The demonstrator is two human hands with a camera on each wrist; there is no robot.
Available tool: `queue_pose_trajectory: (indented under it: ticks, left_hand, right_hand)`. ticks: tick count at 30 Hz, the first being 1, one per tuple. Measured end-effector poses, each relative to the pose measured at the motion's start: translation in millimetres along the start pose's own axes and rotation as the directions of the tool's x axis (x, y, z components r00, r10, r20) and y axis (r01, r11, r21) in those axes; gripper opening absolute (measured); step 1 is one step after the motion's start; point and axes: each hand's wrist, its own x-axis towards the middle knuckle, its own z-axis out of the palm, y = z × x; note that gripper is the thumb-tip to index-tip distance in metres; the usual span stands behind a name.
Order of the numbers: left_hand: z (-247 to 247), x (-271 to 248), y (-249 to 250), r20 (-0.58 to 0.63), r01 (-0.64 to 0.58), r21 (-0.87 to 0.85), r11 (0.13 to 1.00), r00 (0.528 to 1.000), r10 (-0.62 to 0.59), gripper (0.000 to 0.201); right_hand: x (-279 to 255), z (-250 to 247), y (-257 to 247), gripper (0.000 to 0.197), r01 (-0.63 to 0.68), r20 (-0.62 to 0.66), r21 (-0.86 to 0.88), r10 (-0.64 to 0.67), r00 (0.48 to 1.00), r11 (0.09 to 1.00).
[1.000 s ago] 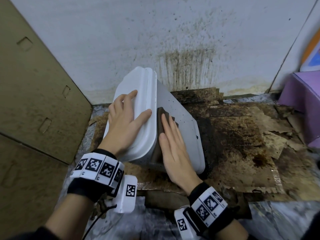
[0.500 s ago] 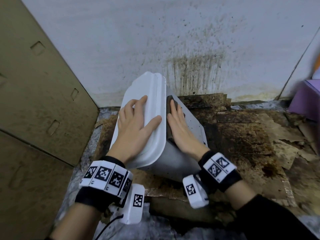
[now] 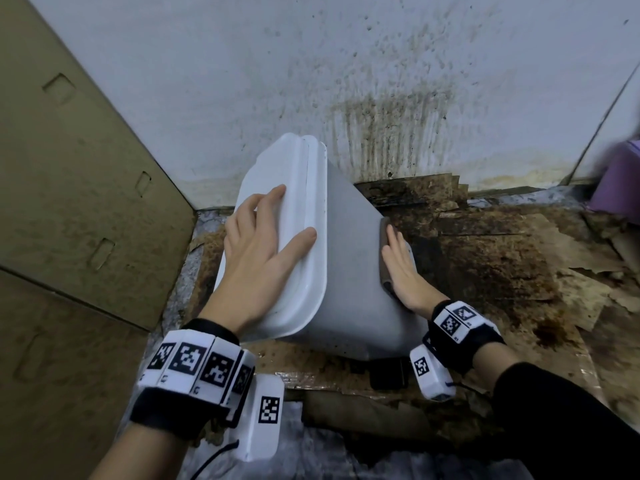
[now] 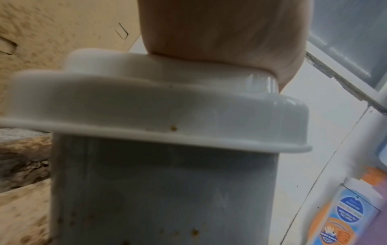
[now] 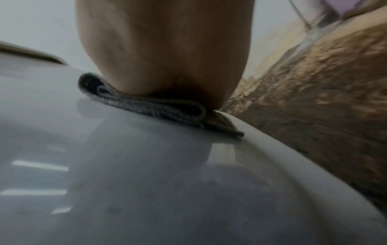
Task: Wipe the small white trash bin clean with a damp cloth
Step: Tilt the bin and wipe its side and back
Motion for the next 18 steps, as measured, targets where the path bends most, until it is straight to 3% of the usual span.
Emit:
queue_pose_trajectory:
  ticks: [4, 9, 13, 16, 18]
  left_hand:
    - [1.1, -1.0, 3.9, 0.003, -0.010, 0.006, 1.000, 1.000, 0.010, 0.072]
    - [2.3, -1.5, 9.1, 0.007, -0.019, 0.028, 0.999, 1.000, 0.019, 0.073]
    - [2.8, 0.5, 9.5, 0.005, -0.020, 0.030, 0.999, 1.000, 0.020, 0.074]
    - [3.9, 1.2, 9.2, -0.001, -0.021, 0.038, 0.999, 1.000, 0.021, 0.077]
    - [4.1, 0.9, 9.2, 0.000, -0.017, 0.043, 0.999, 1.000, 0.017, 0.078]
  right_hand:
    - [0.7, -2.6, 11.8, 0.056, -0.142, 0.020, 0.087, 0.141, 0.990, 0.986]
    - [11.7, 6.5, 2.1, 0.059, -0.230, -0.083, 0.216, 0.252, 0.964, 0.949]
    - [14.7, 2.7, -45.8, 0.060, -0.129, -0.080, 0.258, 0.154, 0.985, 0.958]
    - [9.5, -6.4, -97.6, 0.060, 0.019, -0.055, 0.290, -0.003, 0.998, 0.957]
    - [8.4, -11.7, -113.6, 0.060, 0.128, -0.008, 0.213, -0.129, 0.992, 0.969]
